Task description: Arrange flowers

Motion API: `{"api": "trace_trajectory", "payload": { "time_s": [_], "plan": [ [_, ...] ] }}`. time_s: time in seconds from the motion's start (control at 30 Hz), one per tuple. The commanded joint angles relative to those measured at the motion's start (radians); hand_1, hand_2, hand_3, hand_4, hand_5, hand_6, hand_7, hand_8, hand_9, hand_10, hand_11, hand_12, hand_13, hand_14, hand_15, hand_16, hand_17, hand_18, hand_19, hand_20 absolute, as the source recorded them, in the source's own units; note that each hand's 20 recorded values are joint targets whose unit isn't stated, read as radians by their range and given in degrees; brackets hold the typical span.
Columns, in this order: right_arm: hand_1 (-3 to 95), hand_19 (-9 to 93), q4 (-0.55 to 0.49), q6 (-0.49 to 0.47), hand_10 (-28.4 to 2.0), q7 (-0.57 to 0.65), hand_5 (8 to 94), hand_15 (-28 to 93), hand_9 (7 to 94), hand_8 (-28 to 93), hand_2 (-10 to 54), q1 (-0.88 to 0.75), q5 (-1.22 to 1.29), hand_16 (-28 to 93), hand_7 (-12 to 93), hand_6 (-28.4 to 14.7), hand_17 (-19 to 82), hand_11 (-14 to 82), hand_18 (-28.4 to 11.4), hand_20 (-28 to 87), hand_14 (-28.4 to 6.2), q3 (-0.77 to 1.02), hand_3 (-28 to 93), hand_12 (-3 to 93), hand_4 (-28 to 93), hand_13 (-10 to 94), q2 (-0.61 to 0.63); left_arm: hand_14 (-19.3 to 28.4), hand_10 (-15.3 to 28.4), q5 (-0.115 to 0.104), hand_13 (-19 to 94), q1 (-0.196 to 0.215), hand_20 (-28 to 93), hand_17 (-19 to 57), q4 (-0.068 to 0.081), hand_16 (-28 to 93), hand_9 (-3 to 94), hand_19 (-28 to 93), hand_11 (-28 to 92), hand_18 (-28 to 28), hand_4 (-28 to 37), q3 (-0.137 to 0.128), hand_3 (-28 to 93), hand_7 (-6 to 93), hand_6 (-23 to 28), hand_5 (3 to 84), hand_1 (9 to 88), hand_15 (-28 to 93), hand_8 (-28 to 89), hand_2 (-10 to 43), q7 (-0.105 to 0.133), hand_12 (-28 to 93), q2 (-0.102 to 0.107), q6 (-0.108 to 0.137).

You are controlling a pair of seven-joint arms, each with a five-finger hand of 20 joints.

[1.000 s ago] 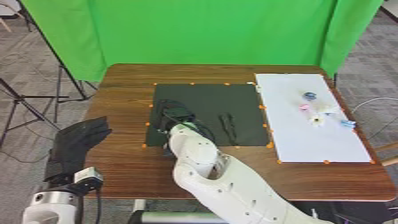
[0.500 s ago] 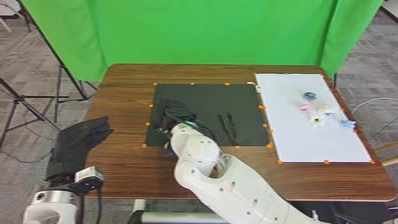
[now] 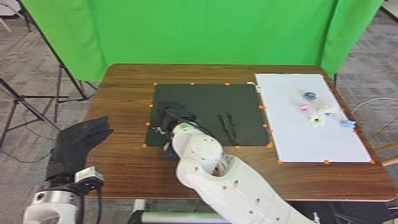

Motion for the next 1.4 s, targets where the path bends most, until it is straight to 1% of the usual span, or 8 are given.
{"api": "trace_trajectory", "payload": {
  "time_s": [0.03,0.47,0.63,0.97,1.07,1.2,1.27,1.4],
  "plan": [
    [34.4,93,-0.004,-0.016,-16.8,-0.001,64.6,76,69.4,-14,1.2,-0.001,-0.015,27,30,-7.1,50,32.5,-16.9,36,-9.9,0.005,83,19.2,-28,70,-0.01,28.0,22.6,0.008,28,0.008,14,-8.1,-0.004,-14,43.2,60,38,23.3,-17.5,-0.003,81,20.8,15.3,53.1,28.3,65,-10,6.3,-0.009,10,-0.01,-0.012],
    [33.3,93,0.016,-0.014,-17.5,-0.002,63.1,77,68.0,-13,-5.9,0.012,-0.022,27,29,-8.1,50,32.3,-17.2,36,-10.6,0.01,79,19.1,-28,69,-0.029,28.0,22.5,0.0,29,0.018,14,-8.1,-0.008,-14,43.2,60,38,23.3,-17.4,-0.003,81,20.9,15.3,53.1,28.4,65,-10,6.2,0.002,10,-0.001,-0.006],
    [35.0,93,0.002,0.028,-17.5,0.025,63.2,77,68.3,-13,-6.3,0.023,-0.024,27,29,-8.0,50,32.5,-17.2,36,-10.4,-0.021,79,19.0,-28,69,0.002,28.0,22.5,-0.007,29,0.012,14,-8.1,-0.002,-14,43.2,60,38,23.3,-17.3,0.009,81,20.9,15.3,53.1,28.3,66,-10,6.1,0.024,10,0.009,0.003],
    [49.5,93,0.012,0.136,-11.4,0.012,62.1,77,74.1,6,-9.5,0.045,-0.032,27,44,-4.6,53,30.3,-15.4,36,-7.7,-0.068,71,28.5,-28,73,0.015,28.2,22.6,-0.03,29,0.009,14,-8.1,0.001,-14,43.2,60,38,23.3,-17.2,0.026,81,21.0,15.3,53.0,28.4,66,-10,6.0,0.051,10,0.03,0.013],
    [48.7,93,-0.01,0.14,-11.7,0.009,62.2,77,74.1,6,-9.5,0.052,-0.016,27,44,-4.6,53,30.1,-15.4,36,-7.8,-0.074,72,28.8,-28,73,0.034,28.2,22.5,-0.031,29,0.038,14,-8.1,-0.006,-14,43.2,60,38,23.3,-17.2,0.013,81,20.9,15.3,53.1,28.4,66,-11,6.0,0.056,10,0.024,0.021],
    [41.5,93,-0.052,0.162,-15.1,0.005,62.0,76,70.9,4,-8.0,0.103,0.031,28,40,-5.2,52,34.4,-16.0,36,-8.9,-0.104,76,20.1,-28,72,0.078,28.2,22.5,-0.059,29,0.112,14,-8.1,-0.022,-14,43.3,60,38,23.3,-17.2,-0.019,81,20.9,15.3,53.1,28.4,66,-10,6.0,0.096,10,0.027,0.049],
    [39.3,93,-0.1,0.119,-15.7,0.004,62.3,76,70.1,3,-7.0,0.116,0.064,28,38,-5.5,52,33.8,-16.2,36,-9.3,-0.096,78,19.3,-28,72,0.109,28.3,22.5,-0.092,29,0.156,14,-8.1,-0.032,-14,43.3,60,38,23.3,-17.2,-0.028,81,20.9,15.3,53.1,28.5,66,-10,6.0,0.131,10,0.035,0.07],
    [36.2,93,-0.204,-0.012,-17.0,-0.003,61.9,76,67.8,-10,-5.4,0.131,0.123,26,35,-6.0,51,30.7,-17.0,35,-10.7,-0.048,82,18.5,-28,69,0.19,28.2,22.5,-0.114,29,0.221,14,-8.1,-0.051,-14,43.3,60,38,23.3,-17.3,-0.055,81,20.9,15.3,53.1,28.4,66,-10,6.0,0.155,10,0.032,0.084]
  ]
}}
